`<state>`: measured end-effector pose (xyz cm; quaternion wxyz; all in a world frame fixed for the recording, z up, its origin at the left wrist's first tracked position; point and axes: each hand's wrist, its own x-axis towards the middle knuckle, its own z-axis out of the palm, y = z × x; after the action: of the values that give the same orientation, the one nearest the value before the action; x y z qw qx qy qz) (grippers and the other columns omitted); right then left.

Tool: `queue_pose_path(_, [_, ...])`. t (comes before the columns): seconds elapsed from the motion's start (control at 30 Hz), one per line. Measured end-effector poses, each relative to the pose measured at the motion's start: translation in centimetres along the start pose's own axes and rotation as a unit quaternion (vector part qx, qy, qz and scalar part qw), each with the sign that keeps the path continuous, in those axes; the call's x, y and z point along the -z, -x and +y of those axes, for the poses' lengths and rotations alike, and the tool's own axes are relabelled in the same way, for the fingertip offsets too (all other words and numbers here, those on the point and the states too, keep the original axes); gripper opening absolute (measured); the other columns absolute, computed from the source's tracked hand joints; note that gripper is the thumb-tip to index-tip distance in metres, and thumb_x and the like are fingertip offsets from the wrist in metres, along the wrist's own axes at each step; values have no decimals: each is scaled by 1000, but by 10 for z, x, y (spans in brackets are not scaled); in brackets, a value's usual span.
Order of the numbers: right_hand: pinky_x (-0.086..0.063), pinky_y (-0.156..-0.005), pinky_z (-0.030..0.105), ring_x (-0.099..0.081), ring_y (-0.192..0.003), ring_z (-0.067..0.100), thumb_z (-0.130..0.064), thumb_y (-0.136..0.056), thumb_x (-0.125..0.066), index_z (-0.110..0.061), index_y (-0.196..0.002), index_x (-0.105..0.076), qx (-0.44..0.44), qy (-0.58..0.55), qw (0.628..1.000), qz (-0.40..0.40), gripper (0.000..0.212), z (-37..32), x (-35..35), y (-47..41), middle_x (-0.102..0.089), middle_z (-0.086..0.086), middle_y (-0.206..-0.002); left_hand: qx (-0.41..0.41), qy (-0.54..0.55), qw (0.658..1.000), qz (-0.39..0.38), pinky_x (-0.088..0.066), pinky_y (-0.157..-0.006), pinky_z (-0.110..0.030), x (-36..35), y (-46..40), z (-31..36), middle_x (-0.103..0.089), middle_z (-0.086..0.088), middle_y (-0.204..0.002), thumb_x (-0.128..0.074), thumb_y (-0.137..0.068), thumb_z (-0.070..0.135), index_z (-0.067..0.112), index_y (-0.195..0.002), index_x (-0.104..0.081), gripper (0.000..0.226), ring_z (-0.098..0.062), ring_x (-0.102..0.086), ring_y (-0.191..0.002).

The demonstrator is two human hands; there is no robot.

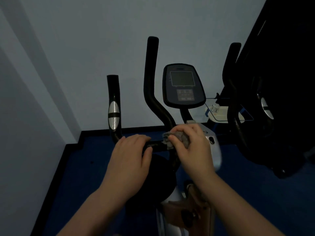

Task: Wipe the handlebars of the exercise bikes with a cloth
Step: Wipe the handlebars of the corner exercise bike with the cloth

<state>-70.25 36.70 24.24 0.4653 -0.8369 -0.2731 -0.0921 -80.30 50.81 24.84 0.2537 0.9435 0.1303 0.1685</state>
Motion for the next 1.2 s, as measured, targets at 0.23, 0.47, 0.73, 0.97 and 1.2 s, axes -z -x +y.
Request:
queue_pose_path(0.23, [-40, -75, 3, -53, -91, -4, -17, -83, -71, -29, -92, -66, -5, -11, 1000, 7, 15, 5, 4, 32, -55, -10, -97, -21, 8, 1000, 8, -32, -110, -36, -1, 0, -4, -59, 17, -108, -44, -95, 30, 29, -115, -59, 25, -1, -52, -103])
queue_pose_path(0.47, [-43, -79, 10, -49, -93, -7, -23, -88, -63, -27, -100, -65, 22, 62, 998, 2, 13, 9, 19, 6, -53, -14, -106, -33, 4, 999, -2, -35, -106, -40, -5, -1, -5, -60, 19, -102, -42, -95, 29, 29, -113, -60, 26, -1, -52, -95])
queue_pose_path(0.73, [-38, -88, 22, -55, -96, 5, -19, -82, -69, -23, -93, -65, 210, 190, 937, -203, 13, 28, 56, -33, -65, -14, -99, -23, 17, 1000, 1, -22, -113, -30, -3, -1, -6, -61, 17, -110, -47, -94, 25, 26, -116, -62, 26, 1, -51, -103])
queue_pose_path(0.97, [-46, -84, 27, -55, -99, 9, -21, -82, -70, -25, -94, -64, 218, 226, 921, -232, 14, 37, 64, -38, -62, -13, -101, -21, 27, 999, -8, -15, -110, -22, 0, -1, -3, -60, 21, -107, -39, -94, 34, 30, -115, -60, 29, 0, -53, -104])
queue_pose_path(1.2, [-27, -75, 23, -54, -90, 13, -14, -79, -70, -25, -91, -62, 235, 291, 905, -203, 18, 33, 58, -31, -63, -11, -95, -21, 38, 999, -14, -14, -111, -23, 0, 0, -3, -56, 22, -111, -39, -93, 32, 27, -115, -62, 32, 0, -52, -106])
